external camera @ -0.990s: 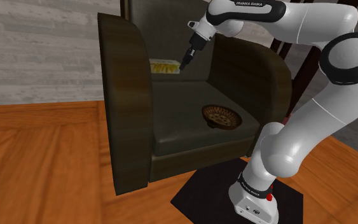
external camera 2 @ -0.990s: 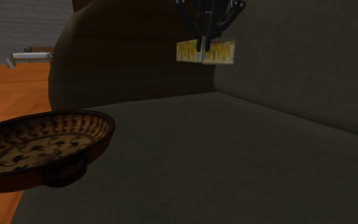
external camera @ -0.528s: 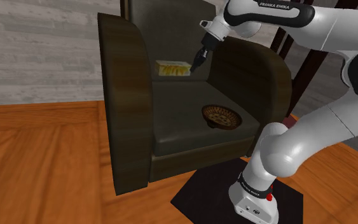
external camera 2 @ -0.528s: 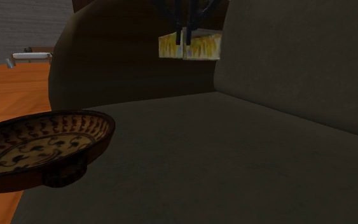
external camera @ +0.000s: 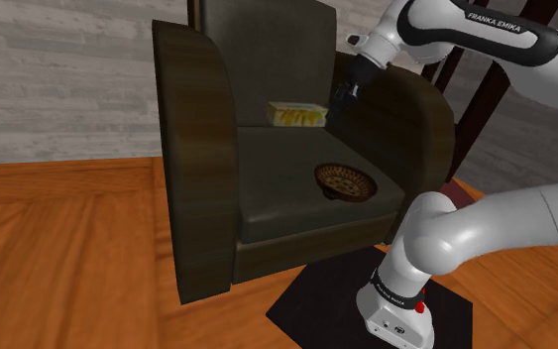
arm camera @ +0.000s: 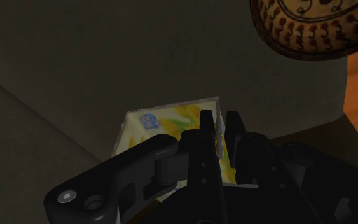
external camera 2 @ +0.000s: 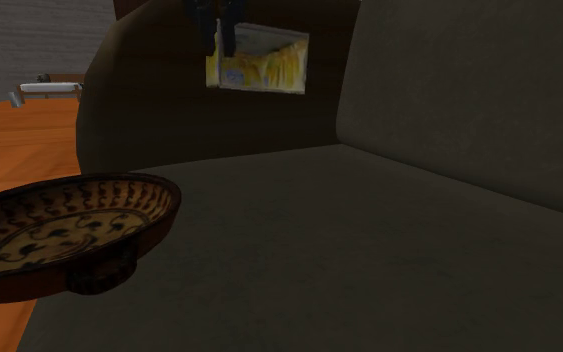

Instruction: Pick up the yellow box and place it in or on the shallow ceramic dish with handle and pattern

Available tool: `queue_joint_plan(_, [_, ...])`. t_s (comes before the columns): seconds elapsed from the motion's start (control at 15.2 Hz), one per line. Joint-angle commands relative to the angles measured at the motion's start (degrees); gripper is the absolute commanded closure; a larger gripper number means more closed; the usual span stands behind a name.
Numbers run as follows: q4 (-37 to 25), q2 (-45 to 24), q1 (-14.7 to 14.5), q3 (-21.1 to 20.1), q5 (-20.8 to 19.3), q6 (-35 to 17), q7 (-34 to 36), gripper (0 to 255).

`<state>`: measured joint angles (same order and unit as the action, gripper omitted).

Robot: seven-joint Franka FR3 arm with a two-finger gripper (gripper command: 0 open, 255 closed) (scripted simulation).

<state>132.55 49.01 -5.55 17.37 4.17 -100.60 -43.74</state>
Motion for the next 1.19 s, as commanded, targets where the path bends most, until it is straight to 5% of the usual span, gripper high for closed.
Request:
queue_joint_plan(0.0, [2.36,4.80,1.27,-0.59,-0.57,2.53,0.34,255])
queue_joint_plan(0.86, [7.20,30.75,8.01,-2.61,-1.72,24.29,1.77,255])
queue_joint_plan(1.12, [11.12,33.25,8.74,-2.04,-2.36,22.98,1.24,255])
